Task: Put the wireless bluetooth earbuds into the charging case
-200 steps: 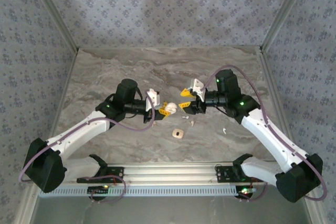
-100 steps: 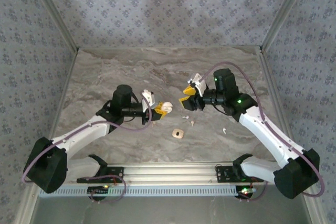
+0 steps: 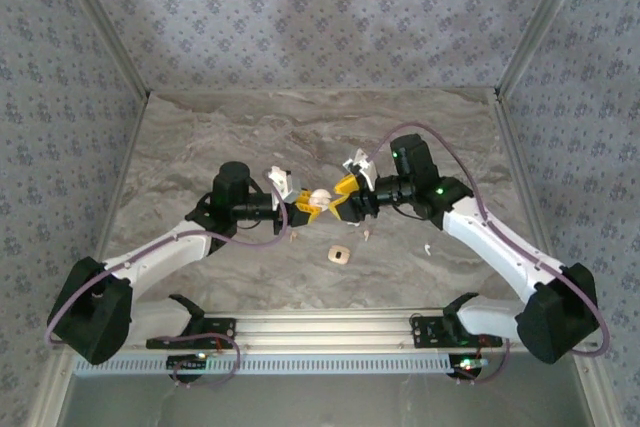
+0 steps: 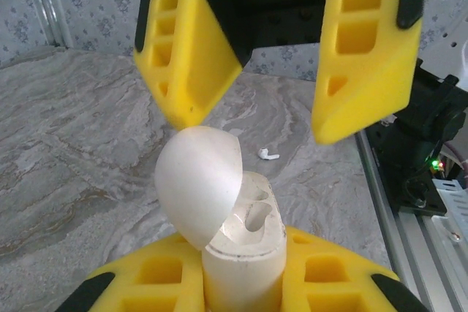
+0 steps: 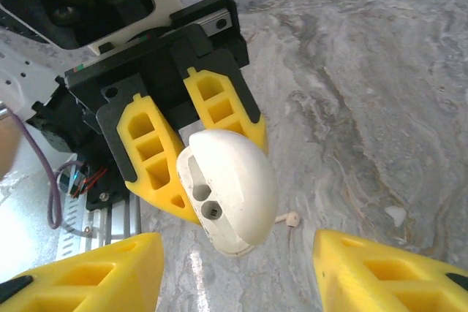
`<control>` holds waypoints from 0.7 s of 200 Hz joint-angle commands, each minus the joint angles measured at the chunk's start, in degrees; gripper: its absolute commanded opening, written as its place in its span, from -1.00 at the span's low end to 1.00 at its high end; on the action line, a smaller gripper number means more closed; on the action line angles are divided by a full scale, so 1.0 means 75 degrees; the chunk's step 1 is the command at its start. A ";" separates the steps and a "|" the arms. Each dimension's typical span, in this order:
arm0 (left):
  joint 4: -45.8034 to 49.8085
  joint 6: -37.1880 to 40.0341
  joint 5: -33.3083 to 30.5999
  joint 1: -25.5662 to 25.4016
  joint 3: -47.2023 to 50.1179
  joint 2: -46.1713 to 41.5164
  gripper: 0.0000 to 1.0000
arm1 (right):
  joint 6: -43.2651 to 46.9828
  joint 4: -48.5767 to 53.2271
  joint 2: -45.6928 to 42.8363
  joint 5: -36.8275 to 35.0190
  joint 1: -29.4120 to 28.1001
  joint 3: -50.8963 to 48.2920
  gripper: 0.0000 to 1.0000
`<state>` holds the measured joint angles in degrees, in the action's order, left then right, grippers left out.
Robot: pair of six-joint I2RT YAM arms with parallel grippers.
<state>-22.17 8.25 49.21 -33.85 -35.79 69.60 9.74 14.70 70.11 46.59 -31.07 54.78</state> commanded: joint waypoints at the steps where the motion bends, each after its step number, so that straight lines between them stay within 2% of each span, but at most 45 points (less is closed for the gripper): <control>1: -0.0196 -0.0075 0.0410 -0.0002 -0.0162 -0.0008 -0.69 | 0.0434 -0.0185 0.0222 0.0668 -0.0055 0.0428 0.10; 73: 0.0258 0.0167 0.0574 -0.0021 -0.0407 -0.0070 -0.69 | 0.0594 -0.0286 0.0719 0.1285 -0.0111 0.0721 -0.32; 90: 0.0260 0.0166 0.0575 -0.0023 -0.0426 -0.0092 -0.69 | 0.0634 -0.0280 0.0730 0.1311 -0.0111 0.0717 -0.31; 105: 0.0269 0.0180 0.0575 -0.0022 -0.0419 -0.0103 -0.70 | 0.0659 -0.0206 0.0697 0.1302 -0.0100 0.0723 -0.12; 140: 0.0258 0.0186 0.0539 -0.0032 -0.0396 -0.0068 -0.69 | 0.0993 0.0144 0.0455 0.1120 -0.0076 0.0577 0.01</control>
<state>-20.27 8.51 51.68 -33.85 -36.16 69.58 14.24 13.17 75.26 54.61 -31.59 58.46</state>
